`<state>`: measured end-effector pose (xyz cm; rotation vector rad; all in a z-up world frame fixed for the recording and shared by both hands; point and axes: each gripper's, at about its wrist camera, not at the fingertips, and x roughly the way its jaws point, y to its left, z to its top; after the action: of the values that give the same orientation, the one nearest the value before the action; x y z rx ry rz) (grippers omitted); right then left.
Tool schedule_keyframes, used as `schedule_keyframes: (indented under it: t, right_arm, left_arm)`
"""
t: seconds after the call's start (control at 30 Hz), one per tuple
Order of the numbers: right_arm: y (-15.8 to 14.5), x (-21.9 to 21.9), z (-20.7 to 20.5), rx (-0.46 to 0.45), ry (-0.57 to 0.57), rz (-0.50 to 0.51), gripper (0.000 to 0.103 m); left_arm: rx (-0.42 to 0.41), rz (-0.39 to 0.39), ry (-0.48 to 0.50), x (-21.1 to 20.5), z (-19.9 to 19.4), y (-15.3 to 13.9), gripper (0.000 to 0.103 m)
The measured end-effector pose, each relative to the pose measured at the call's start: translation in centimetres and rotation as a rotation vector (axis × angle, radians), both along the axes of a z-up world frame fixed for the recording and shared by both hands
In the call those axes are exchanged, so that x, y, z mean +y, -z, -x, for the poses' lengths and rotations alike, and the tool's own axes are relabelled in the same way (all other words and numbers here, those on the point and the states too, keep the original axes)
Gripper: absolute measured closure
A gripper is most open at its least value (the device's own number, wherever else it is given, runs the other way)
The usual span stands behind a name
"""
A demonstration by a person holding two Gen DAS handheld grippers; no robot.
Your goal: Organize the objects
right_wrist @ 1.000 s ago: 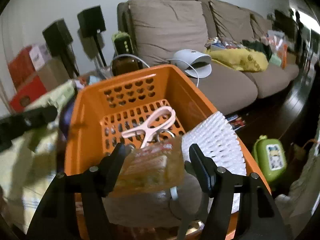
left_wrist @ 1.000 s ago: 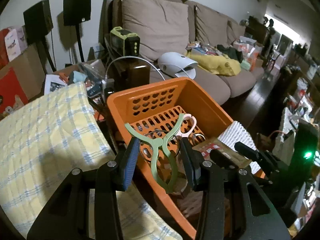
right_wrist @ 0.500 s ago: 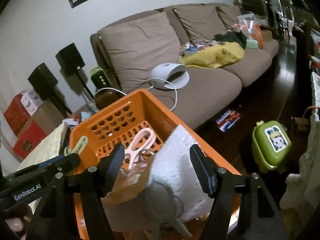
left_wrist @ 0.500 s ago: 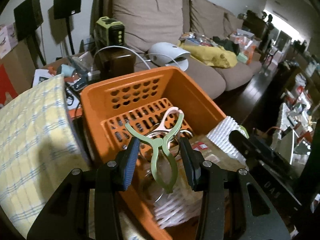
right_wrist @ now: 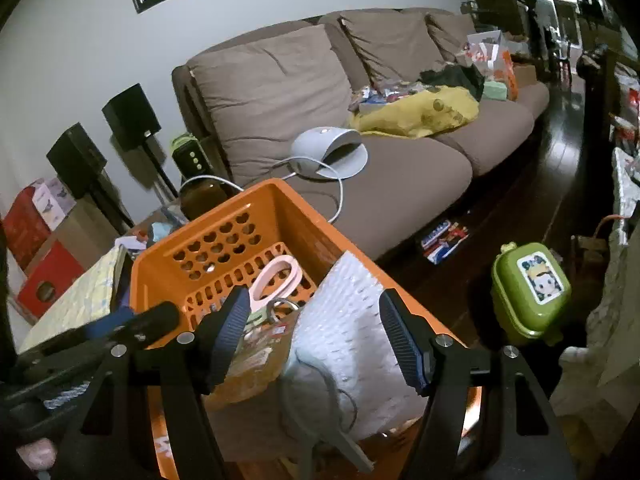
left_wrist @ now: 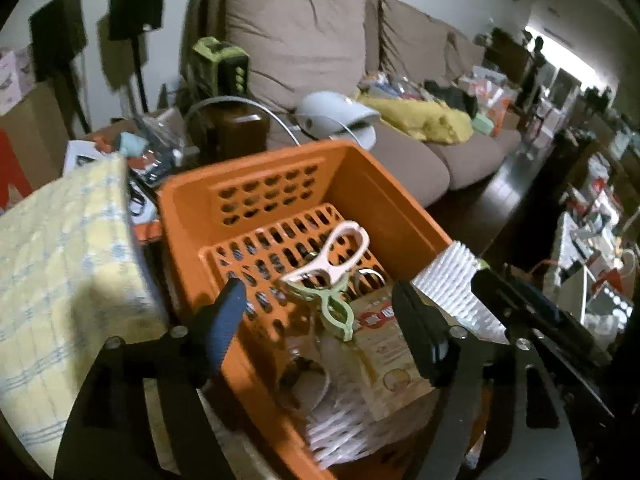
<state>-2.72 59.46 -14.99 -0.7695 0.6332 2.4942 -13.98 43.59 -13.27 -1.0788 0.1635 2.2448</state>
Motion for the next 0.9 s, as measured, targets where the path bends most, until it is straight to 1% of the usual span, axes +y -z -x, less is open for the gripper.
schedule_keyframes:
  t: [0.07, 0.17, 0.2, 0.27, 0.3, 0.37, 0.43, 0.5, 0.57, 0.67, 0.73, 0.8, 0.87, 0.9]
  right_arm:
    - [-0.3, -0.1, -0.2, -0.012, 0.004, -0.008, 0.033]
    - [-0.7, -0.7, -0.3, -0.025, 0.005, -0.015, 0.033]
    - [-0.9, -1.3, -0.3, -0.03, 0.004, -0.019, 0.033]
    - [-0.9, -2.6, 0.1, -0.047, -0.026, -0.036, 0.033]
    - [-1.0, -3.3, 0.2, -0.056, -0.031, -0.052, 0.033]
    - [-1.4, -4.7, -0.1, -0.062, -0.033, -0.071, 0.033]
    - [-2.0, -5.9, -0.5, -0.07, -0.047, -0.081, 0.033]
    - [-3.1, -7.4, -1.1, -0.077, -0.062, -0.106, 0.033]
    - [-3.9, -8.5, -1.7, -0.079, -0.074, -0.121, 0.033]
    - [-5.1, -10.2, -2.4, -0.09, -0.085, -0.157, 0.033]
    - [-5.7, -11.0, -2.7, -0.088, -0.097, -0.149, 0.033]
    - [-6.2, -11.6, -2.8, -0.089, -0.11, -0.135, 0.033]
    - [-6.9, -12.8, -2.9, -0.099, -0.117, -0.157, 0.033]
    - [-7.2, -13.3, -3.0, -0.103, -0.118, -0.172, 0.033]
  left_arm:
    - [0.036, 0.021, -0.037, -0.9, -0.3, -1.1, 0.018]
    - [0.119, 0.096, -0.087, -2.2, -0.7, -2.7, 0.018]
    - [0.139, 0.147, -0.107, -2.8, -0.9, -3.1, 0.018]
    - [0.144, 0.204, -0.126, -3.5, -1.1, -3.6, 0.018]
    - [0.139, 0.215, -0.13, -4.3, -1.2, -3.8, 0.018]
    - [0.123, 0.196, -0.135, -6.1, -1.7, -4.5, 0.018]
    - [0.101, 0.156, -0.141, -8.1, -2.1, -5.3, 0.017]
    - [0.078, 0.134, -0.149, -9.9, -2.3, -5.9, 0.013]
    - [0.093, 0.112, -0.18, -11.9, -2.6, -6.7, 0.009]
    - [0.106, 0.073, -0.203, -15.1, -3.2, -7.9, 0.009]
    - [0.094, 0.05, -0.207, -16.9, -3.5, -8.3, 0.009]
    - [0.092, 0.055, -0.219, -18.4, -3.9, -8.7, 0.009]
    - [0.113, 0.066, -0.24, -19.8, -4.6, -9.1, 0.009]
    - [0.125, 0.059, -0.247, -20.4, -4.9, -9.4, 0.009]
